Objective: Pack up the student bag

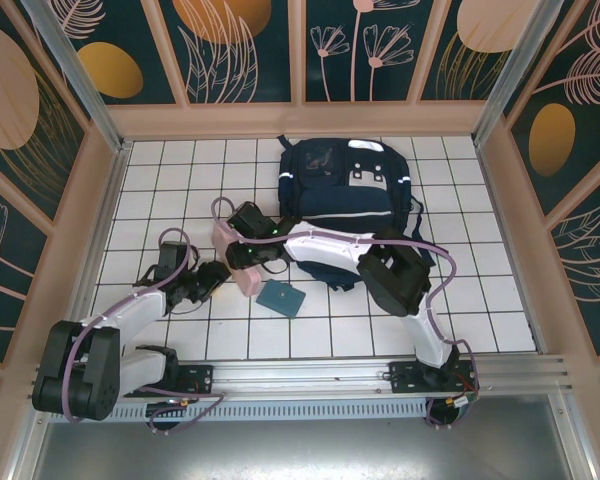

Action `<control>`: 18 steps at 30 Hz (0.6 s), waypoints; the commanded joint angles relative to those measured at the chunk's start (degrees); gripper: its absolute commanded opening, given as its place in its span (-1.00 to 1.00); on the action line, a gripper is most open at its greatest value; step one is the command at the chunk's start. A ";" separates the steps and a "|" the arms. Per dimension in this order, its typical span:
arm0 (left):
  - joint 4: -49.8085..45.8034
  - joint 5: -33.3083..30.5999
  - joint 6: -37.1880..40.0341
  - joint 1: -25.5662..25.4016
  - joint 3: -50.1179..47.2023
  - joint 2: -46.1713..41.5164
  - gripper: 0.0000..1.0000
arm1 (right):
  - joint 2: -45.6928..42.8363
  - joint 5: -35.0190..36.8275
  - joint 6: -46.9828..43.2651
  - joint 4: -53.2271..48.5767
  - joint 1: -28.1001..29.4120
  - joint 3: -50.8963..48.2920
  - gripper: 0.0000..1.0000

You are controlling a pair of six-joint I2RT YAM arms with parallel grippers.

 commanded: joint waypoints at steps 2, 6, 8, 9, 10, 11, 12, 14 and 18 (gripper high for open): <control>-4.57 -3.02 1.59 -0.24 4.24 -3.65 0.09 | -6.33 2.30 0.52 3.24 -1.27 0.16 -0.52; -8.23 -3.72 5.97 -0.32 8.47 -5.53 0.21 | -13.92 0.58 2.39 7.13 -3.91 -5.26 -0.55; -10.25 -5.39 8.42 -0.41 11.04 -7.10 0.33 | -18.54 -0.72 3.59 8.56 -5.97 -9.25 -0.55; -10.96 -5.83 9.62 -0.54 12.25 -7.50 0.36 | -20.98 -1.07 4.18 8.81 -7.06 -11.01 -0.56; -11.84 -6.33 10.84 -0.82 13.79 -7.63 0.40 | -23.58 -1.52 4.90 8.98 -8.44 -12.82 -0.56; -12.74 -7.08 11.79 -1.53 15.53 -7.27 0.44 | -26.07 -2.10 5.60 8.84 -9.93 -14.88 -0.55; -13.31 -8.05 12.67 -2.67 17.02 -6.77 0.47 | -28.12 -2.32 6.22 8.40 -11.55 -16.31 -0.55; -14.50 -10.84 13.86 -6.15 20.89 -4.49 0.53 | -33.00 -1.99 7.27 7.02 -15.28 -19.57 -0.55; -14.18 -14.27 16.04 -13.30 28.09 1.85 0.58 | -40.88 -1.08 8.18 2.04 -22.46 -24.22 -0.55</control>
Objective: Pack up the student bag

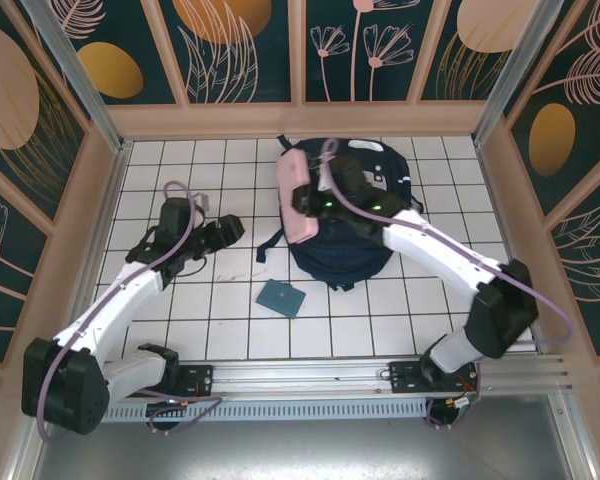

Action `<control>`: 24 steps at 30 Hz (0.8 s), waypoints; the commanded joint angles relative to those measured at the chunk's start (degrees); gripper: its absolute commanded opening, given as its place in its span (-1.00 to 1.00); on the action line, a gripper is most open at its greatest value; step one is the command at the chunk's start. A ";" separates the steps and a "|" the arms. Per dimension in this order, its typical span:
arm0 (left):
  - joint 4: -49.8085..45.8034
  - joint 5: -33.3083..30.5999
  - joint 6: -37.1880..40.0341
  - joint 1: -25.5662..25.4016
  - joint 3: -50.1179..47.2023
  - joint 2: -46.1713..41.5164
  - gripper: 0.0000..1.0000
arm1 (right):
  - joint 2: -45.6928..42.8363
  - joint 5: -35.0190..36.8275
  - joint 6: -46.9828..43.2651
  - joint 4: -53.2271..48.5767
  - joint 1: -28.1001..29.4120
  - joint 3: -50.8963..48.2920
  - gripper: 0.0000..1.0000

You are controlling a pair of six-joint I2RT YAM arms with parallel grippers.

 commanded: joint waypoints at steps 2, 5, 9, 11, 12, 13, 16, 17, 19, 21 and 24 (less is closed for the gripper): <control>-2.88 -7.37 6.16 -8.59 8.73 7.87 0.62 | -8.46 -0.32 3.06 -5.32 -7.13 -5.78 -0.55; -5.11 -11.70 10.99 -15.59 17.57 15.77 0.67 | -14.02 -2.00 4.35 -8.18 -14.82 -9.91 -0.56; -7.15 -15.62 18.76 -23.65 28.68 26.38 0.77 | -19.97 -4.88 4.91 -11.09 -24.08 -14.59 -0.56; -7.82 -16.17 23.41 -26.72 34.13 31.37 0.81 | -22.55 -6.67 4.65 -11.91 -28.41 -16.73 -0.56; -8.47 -16.29 25.32 -27.85 36.51 34.01 0.82 | -23.44 -7.34 4.57 -12.25 -30.05 -17.45 -0.56; -9.33 -16.21 27.85 -28.87 39.22 36.63 0.84 | -24.42 -7.95 4.40 -12.56 -31.72 -18.10 -0.56; -12.47 -15.70 34.03 -30.52 46.20 43.10 0.86 | -26.68 -10.41 3.78 -13.61 -36.61 -19.89 -0.56; -13.76 -14.58 36.14 -30.64 48.47 45.20 0.84 | -27.31 -11.13 3.61 -13.72 -37.88 -20.33 -0.56; -15.99 -11.46 40.81 -30.61 51.86 48.64 0.77 | -28.07 -12.53 3.34 -13.84 -39.84 -21.07 -0.56; -17.71 -9.06 45.42 -30.65 54.35 51.24 0.71 | -28.40 -13.66 3.08 -13.98 -41.13 -21.53 -0.56; -19.95 -10.73 50.17 -30.61 58.41 54.61 0.58 | -28.61 -14.72 3.07 -14.01 -42.01 -22.03 -0.56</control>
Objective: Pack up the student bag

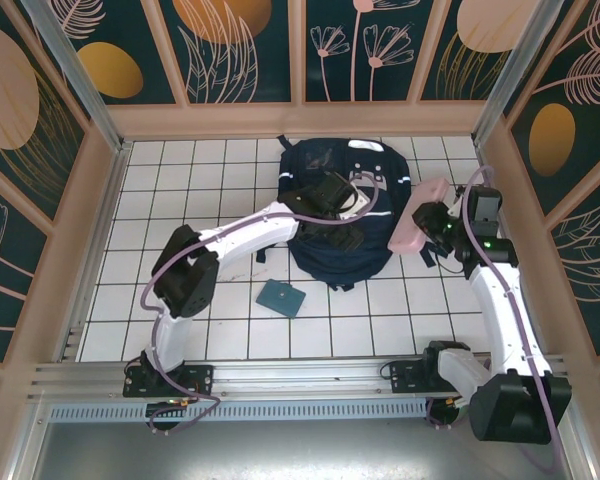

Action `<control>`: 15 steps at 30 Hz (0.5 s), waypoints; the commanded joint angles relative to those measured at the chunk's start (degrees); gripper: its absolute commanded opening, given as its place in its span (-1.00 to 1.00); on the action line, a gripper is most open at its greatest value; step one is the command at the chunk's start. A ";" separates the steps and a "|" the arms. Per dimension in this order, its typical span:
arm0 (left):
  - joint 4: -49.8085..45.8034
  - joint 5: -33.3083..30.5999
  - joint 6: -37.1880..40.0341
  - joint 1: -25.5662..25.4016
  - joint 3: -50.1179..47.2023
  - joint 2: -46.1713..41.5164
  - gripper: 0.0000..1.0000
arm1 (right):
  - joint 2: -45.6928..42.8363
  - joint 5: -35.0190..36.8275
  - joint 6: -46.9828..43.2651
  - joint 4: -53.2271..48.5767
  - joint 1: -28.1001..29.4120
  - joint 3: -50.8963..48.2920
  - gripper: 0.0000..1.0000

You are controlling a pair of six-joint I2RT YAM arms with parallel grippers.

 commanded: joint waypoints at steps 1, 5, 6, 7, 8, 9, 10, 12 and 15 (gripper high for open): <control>-5.40 -0.41 10.19 0.38 4.96 2.97 0.56 | -1.27 -3.74 -0.32 0.05 -0.79 -0.80 -0.56; -7.32 -0.87 14.42 0.39 7.31 5.62 0.47 | -1.80 -4.02 0.05 0.29 -0.97 -1.18 -0.56; -7.22 -1.75 14.84 0.41 7.55 6.07 0.43 | -1.88 -4.15 0.14 0.25 -0.99 -1.30 -0.57; -6.99 -3.23 15.08 0.41 7.81 6.53 0.34 | -2.05 -4.27 0.22 0.21 -0.99 -1.24 -0.56; -7.09 -4.46 15.36 0.48 8.17 6.89 0.28 | -2.14 -4.28 0.23 0.21 -0.93 -1.24 -0.57; -6.97 -5.82 15.58 0.47 8.64 7.26 0.19 | -2.19 -4.33 0.31 0.19 -0.96 -1.32 -0.56; -6.38 -7.55 15.72 0.43 8.84 7.40 0.09 | -2.26 -4.36 0.32 0.05 -0.99 -1.40 -0.56; -5.19 -9.61 15.80 0.42 8.80 7.39 -0.12 | -2.29 -4.28 0.32 -0.26 -0.99 -1.34 -0.56; -3.29 -10.61 15.99 0.40 8.76 6.20 -0.45 | -2.72 -3.66 0.33 -1.11 -1.05 -1.33 -0.56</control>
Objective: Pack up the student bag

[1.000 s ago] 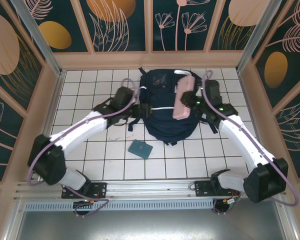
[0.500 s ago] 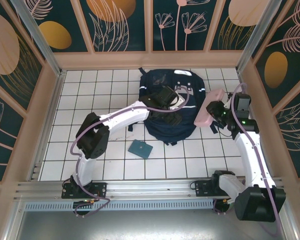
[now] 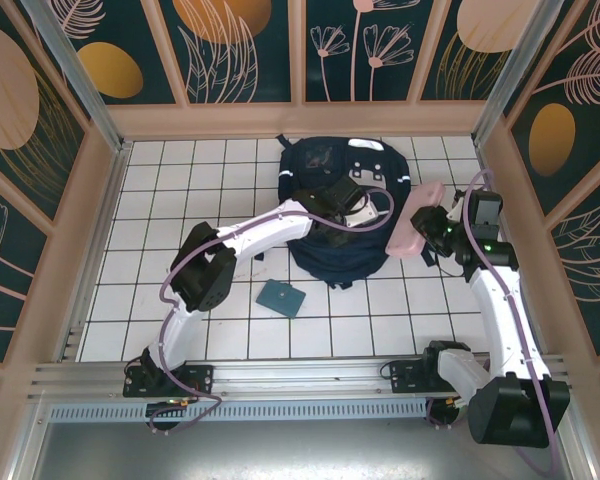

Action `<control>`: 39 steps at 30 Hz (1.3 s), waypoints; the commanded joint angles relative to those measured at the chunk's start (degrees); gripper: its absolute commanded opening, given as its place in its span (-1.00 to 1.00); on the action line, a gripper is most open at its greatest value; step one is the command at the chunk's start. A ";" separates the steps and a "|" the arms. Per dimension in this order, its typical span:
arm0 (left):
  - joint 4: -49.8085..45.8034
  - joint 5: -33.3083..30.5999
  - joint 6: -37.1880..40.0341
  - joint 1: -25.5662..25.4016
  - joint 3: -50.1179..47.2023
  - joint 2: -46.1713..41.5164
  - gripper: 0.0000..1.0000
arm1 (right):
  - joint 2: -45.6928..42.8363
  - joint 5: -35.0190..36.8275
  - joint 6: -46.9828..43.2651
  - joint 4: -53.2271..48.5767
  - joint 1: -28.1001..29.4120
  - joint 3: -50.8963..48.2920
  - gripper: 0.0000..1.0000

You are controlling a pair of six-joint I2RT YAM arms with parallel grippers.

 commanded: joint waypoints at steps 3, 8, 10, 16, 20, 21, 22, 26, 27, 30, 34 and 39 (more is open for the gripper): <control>5.50 -7.11 2.27 1.20 0.24 -2.56 -0.69 | -2.54 0.54 -0.03 -2.17 -0.51 0.20 -0.56; 12.07 -10.37 2.59 1.18 -2.53 -7.54 -1.00 | -4.24 2.81 -0.43 -6.07 -0.58 0.75 -0.56; 15.45 -12.61 1.89 1.13 -3.79 -9.44 -1.00 | -4.93 2.93 -0.23 -7.45 -0.57 0.66 -0.55; 22.22 -19.49 -0.94 1.13 -5.04 -12.69 -1.00 | -6.34 -4.99 1.55 -5.41 -0.58 -2.78 -0.54; 24.74 -17.58 -3.11 1.15 -5.07 -14.30 -1.00 | -4.92 -18.54 5.06 4.44 0.54 -7.20 -0.53; 25.34 -16.81 -3.69 1.17 -5.06 -14.67 -1.00 | -4.25 -20.94 6.41 7.54 1.29 -8.06 -0.53; 25.66 -15.91 -4.04 1.14 -4.99 -15.08 -1.00 | -3.59 -22.49 7.56 10.42 2.34 -8.50 -0.53; 26.19 -13.11 -4.77 1.10 -4.55 -15.72 -1.00 | 0.76 -23.66 12.15 19.93 8.09 -8.74 -0.51; 26.15 -13.07 -4.78 1.08 -4.31 -15.61 -1.00 | 2.59 -23.03 13.09 21.59 9.18 -8.53 -0.51; 26.02 -12.90 -5.33 1.21 -4.00 -15.72 -1.00 | 7.85 -20.82 16.86 26.70 11.08 -8.19 -0.52; 26.27 -12.17 -6.38 1.14 -3.97 -16.33 -1.00 | 16.01 -17.29 23.22 34.32 11.54 -6.87 -0.52; 25.58 -9.71 -7.16 1.15 -3.74 -17.14 -1.00 | 23.92 -8.50 27.92 47.29 13.08 -4.65 -0.53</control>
